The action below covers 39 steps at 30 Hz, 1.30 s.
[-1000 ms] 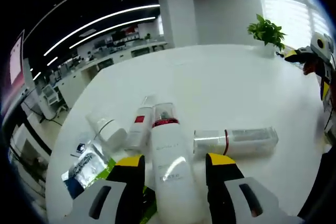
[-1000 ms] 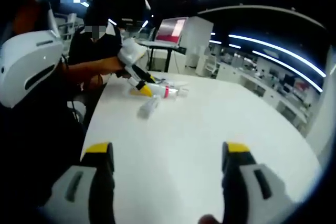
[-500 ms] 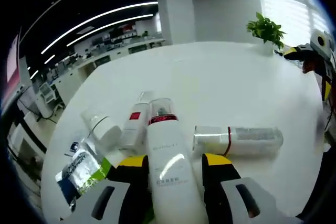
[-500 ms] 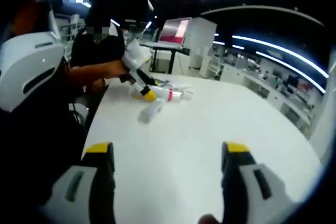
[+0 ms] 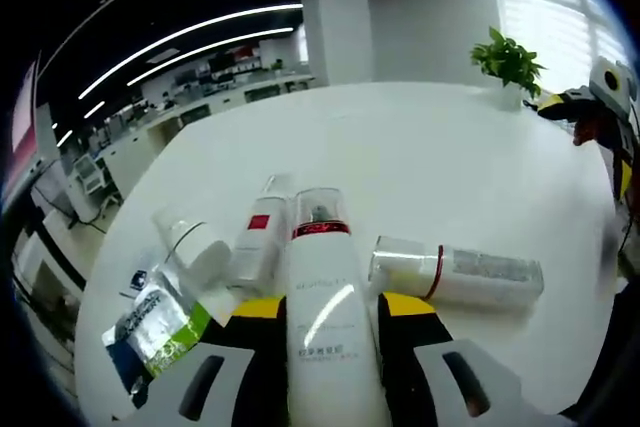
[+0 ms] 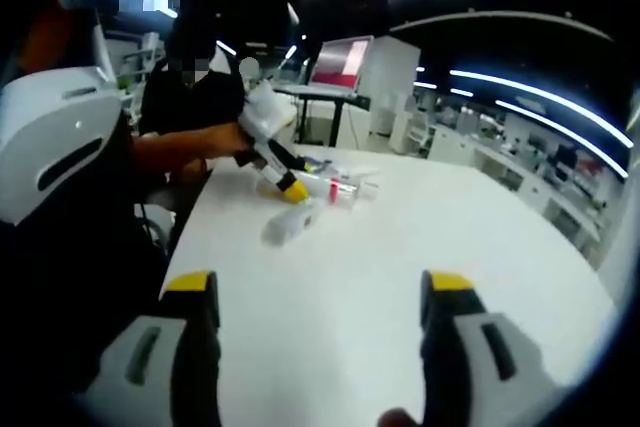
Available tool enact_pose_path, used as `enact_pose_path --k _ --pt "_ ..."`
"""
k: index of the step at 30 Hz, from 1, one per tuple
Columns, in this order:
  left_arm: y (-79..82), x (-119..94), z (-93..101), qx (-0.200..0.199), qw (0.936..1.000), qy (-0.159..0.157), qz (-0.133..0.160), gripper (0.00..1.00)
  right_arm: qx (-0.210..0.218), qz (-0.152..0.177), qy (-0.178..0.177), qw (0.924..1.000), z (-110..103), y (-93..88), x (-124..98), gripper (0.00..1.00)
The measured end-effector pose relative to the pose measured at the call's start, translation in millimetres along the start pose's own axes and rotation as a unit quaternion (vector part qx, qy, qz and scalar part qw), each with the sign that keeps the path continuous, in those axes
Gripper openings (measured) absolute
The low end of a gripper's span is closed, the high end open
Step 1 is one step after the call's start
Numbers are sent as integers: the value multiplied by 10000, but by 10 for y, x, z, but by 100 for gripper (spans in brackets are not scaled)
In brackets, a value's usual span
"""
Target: Arrange the skincare products in the storage area until every visible bottle or jar stands upright without overlapping.
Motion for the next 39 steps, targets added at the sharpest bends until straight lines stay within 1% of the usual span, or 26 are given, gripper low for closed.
enact_pose_path --k 7,11,12,18,22,32,36,39 --pt "3 -11 -4 37 10000 49 45 35 40 112 121 9999 -27 31 71 82" --pt "73 -59 6 -24 9998 1 216 32 78 95 126 9998 -26 9 73 82" --pt "58 -51 7 23 9999 -1 158 32 88 101 121 9998 -22 10 74 82" --pt "68 -49 -3 53 9998 7 199 31 133 180 169 9996 -27 48 133 81" --pt "64 -64 -7 72 9997 2 241 31 130 168 217 9995 -28 54 192 81" --pt "47 -108 2 -63 9992 -149 377 30 192 241 321 9990 -16 88 324 80" --pt "41 -119 13 -108 9988 -204 439 30 281 306 397 9983 -23 97 394 79" --pt "38 -126 18 -128 9985 -241 482 30 455 434 462 9970 -9 119 470 78"
Point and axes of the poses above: the point that each gripper's makers call its tool centre point, and the gripper's own axes: x roughly forward along the fingers, z roughly to its right, y roughly out of its top, the point moved 2 cm from there along -x, roughly backward along the fingers, and after that the axes turned 15 degrees about -x, right-handed, at the moved point
